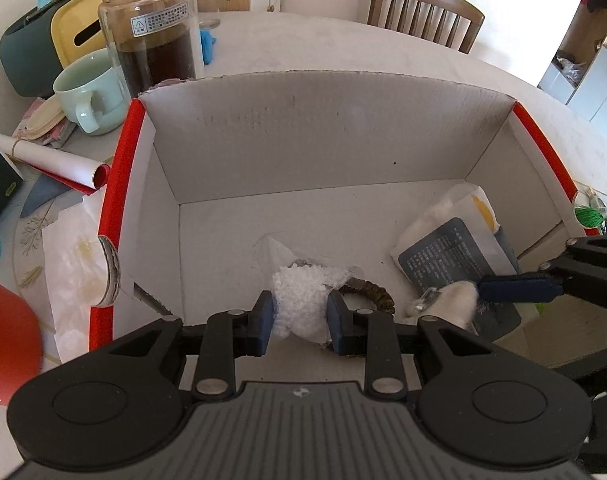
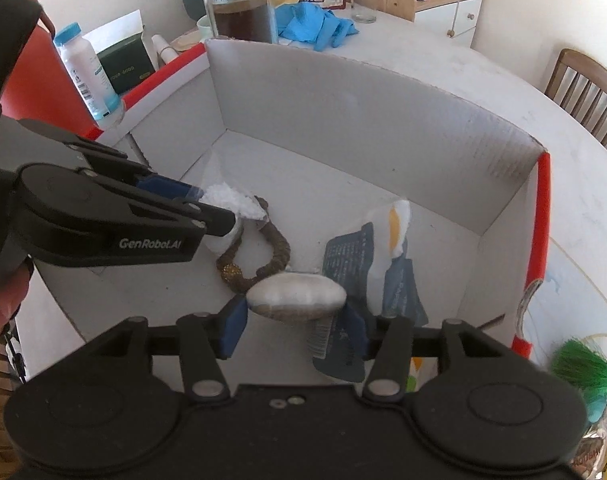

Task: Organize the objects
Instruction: 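Carry the bead bag and rabbit pouch into the box and release both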

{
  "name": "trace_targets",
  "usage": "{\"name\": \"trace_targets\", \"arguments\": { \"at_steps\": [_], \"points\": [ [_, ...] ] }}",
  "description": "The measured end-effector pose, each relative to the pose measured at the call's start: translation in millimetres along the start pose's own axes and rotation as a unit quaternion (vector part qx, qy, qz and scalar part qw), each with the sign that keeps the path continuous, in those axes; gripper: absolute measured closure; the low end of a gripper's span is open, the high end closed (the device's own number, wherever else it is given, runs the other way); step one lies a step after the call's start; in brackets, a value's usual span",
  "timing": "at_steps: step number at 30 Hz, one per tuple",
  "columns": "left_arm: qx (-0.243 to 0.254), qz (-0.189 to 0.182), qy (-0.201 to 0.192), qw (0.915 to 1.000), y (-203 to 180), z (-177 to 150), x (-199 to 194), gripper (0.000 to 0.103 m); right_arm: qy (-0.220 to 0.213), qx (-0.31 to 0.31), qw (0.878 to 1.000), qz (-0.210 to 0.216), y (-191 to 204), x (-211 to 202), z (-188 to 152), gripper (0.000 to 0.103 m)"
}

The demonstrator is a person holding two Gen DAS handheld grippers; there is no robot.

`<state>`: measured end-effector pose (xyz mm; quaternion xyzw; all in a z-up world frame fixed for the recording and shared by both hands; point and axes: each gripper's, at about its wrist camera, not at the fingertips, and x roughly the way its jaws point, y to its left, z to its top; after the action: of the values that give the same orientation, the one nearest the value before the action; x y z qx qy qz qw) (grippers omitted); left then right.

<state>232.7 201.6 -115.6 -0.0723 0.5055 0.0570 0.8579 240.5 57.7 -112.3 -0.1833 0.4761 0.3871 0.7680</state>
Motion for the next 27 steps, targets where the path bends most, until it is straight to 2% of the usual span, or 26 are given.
{"name": "trace_targets", "arguments": {
  "at_steps": [3,5,7,11,20,27],
  "points": [
    [0.0,0.001,-0.004,1.0,-0.7,-0.1,-1.3,0.071,-0.013,-0.001,1.0,0.004,0.7,-8.3,-0.4,0.042],
    [-0.002,0.003,-0.009,1.0,-0.8,-1.1,-3.5,0.053,-0.017,0.0,1.0,0.007,0.1,-13.1,-0.7,0.041],
    [0.003,-0.003,-0.017,0.9998,-3.0,-2.1,-6.3,0.045,-0.022,-0.001,1.0,0.008,-0.4,-18.3,-2.0,0.041],
    [0.013,0.004,-0.027,0.9995,-8.3,-3.9,-11.8,0.037,-0.034,0.005,0.999,0.013,-2.6,-29.6,-4.9,0.041],
    [0.003,0.005,-0.06,0.9982,-16.4,-9.6,-35.5,0.032,-0.063,0.014,0.998,0.026,-10.6,-57.0,-14.8,0.036],
    [0.0,0.0,-0.086,0.9963,-29.0,-14.2,-59.5,0.031,-0.09,0.021,0.995,0.034,-18.6,-84.1,-24.4,0.032]
  ]
}}
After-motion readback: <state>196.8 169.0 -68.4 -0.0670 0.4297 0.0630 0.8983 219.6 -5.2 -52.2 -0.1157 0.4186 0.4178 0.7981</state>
